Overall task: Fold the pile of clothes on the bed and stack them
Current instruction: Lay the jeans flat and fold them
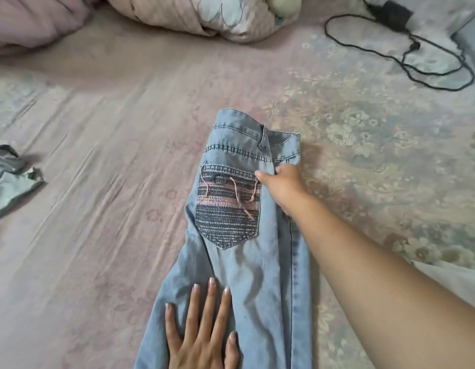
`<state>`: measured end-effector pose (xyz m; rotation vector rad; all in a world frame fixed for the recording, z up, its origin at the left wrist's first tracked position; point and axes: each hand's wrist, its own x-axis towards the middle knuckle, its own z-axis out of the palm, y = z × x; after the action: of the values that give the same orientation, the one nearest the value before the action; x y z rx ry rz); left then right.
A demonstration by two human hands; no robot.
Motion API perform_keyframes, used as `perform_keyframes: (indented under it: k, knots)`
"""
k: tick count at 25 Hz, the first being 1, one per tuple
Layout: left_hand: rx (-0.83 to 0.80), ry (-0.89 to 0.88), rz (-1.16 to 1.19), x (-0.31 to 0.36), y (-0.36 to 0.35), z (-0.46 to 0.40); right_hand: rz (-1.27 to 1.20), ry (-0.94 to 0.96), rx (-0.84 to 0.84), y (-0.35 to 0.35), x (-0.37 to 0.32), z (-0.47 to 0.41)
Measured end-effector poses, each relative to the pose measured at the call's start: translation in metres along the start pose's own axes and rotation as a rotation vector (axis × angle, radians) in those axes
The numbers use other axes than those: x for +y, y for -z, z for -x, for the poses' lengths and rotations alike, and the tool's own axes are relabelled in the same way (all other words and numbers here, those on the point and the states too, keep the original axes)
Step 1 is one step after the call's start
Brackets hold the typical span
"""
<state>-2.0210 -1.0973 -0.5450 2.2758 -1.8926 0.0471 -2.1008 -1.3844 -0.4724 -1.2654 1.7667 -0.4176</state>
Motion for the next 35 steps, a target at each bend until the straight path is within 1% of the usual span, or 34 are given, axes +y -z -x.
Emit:
perform_keyframes:
  k: [1, 3, 4, 5, 6, 7, 9, 11, 12, 13, 15, 16, 17, 18, 19, 20, 21, 22, 24, 26, 28, 30, 32, 33, 34, 35]
  knots:
    - [-0.005, 0.017, 0.015, 0.001, 0.001, -0.003, 0.066, 0.090, 0.099, 0.005, 0.000, 0.004]
    - [0.008, 0.048, 0.015, 0.002, 0.000, -0.004, 0.134, 0.263, 0.380, 0.013, 0.012, 0.022]
    - [0.012, 0.057, 0.020, 0.004, 0.000, -0.005, 0.177, 0.296, 0.518, 0.017, 0.024, 0.026]
    - [0.009, 0.059, 0.026, 0.005, 0.001, -0.006, 0.225, 0.268, 0.597, 0.020, 0.038, 0.026]
    - [0.012, 0.053, 0.029, 0.005, 0.000, -0.005, 0.247, 0.210, 0.600, 0.023, 0.050, 0.024]
    - [0.016, 0.045, 0.025, 0.005, -0.001, -0.005, 0.224, 0.137, 0.549, 0.023, 0.056, 0.019]
    - [0.024, 0.048, 0.028, 0.004, -0.002, -0.006, 0.019, 0.030, 0.370, 0.021, 0.054, 0.001]
    - [0.041, 0.052, 0.029, 0.003, -0.003, -0.007, -0.236, -0.016, 0.169, 0.022, 0.030, -0.012]
    - [0.044, 0.050, 0.028, 0.002, -0.003, -0.007, -0.274, -0.011, 0.090, 0.021, 0.017, -0.017]
    - [0.048, 0.053, 0.028, 0.003, -0.003, -0.007, -0.184, 0.041, 0.047, 0.022, 0.003, -0.019]
    - [0.057, 0.071, 0.025, 0.003, -0.005, -0.006, 0.253, 0.238, 0.085, 0.030, -0.027, -0.011]
    - [0.056, 0.074, 0.019, 0.004, -0.005, -0.006, 0.391, 0.355, 0.148, 0.033, -0.039, -0.004]
    - [0.053, 0.073, 0.014, 0.004, -0.005, -0.006, 0.388, 0.475, 0.203, 0.038, -0.046, 0.005]
    - [0.052, 0.071, 0.011, 0.004, -0.003, -0.007, 0.319, 0.556, 0.253, 0.041, -0.046, 0.014]
    - [0.057, 0.068, 0.011, 0.004, -0.002, -0.007, 0.229, 0.553, 0.308, 0.043, -0.043, 0.022]
    - [0.062, 0.061, 0.010, 0.004, -0.002, -0.006, 0.157, 0.505, 0.355, 0.045, -0.030, 0.020]
    - [0.058, 0.050, 0.002, 0.005, -0.001, -0.005, 0.135, 0.402, 0.376, 0.048, -0.015, 0.016]
    - [0.049, 0.037, -0.011, 0.004, 0.000, -0.004, 0.167, 0.285, 0.355, 0.048, 0.004, 0.004]
    - [0.042, 0.019, -0.030, 0.003, -0.001, -0.002, 0.179, 0.103, 0.208, 0.047, 0.033, -0.018]
    - [0.051, 0.016, -0.042, 0.001, -0.003, -0.002, 0.049, 0.046, 0.128, 0.044, 0.043, -0.038]
    - [0.043, 0.016, -0.051, 0.002, -0.006, -0.001, -0.133, 0.008, 0.086, 0.040, 0.035, -0.051]
    - [0.044, 0.036, -0.044, 0.003, -0.006, 0.001, -0.255, -0.032, 0.120, 0.042, 0.022, -0.059]
    - [0.045, 0.047, -0.034, 0.002, -0.005, 0.000, -0.141, 0.038, 0.263, 0.044, 0.019, -0.062]
    - [0.043, 0.035, -0.036, 0.002, -0.006, -0.002, -0.077, 0.037, 0.323, 0.043, 0.024, -0.065]
    - [0.032, 0.014, -0.040, 0.002, -0.006, -0.001, -0.032, 0.018, 0.340, 0.040, 0.029, -0.065]
    - [0.017, -0.013, -0.041, 0.001, -0.004, -0.001, -0.003, -0.005, 0.319, 0.036, 0.033, -0.065]
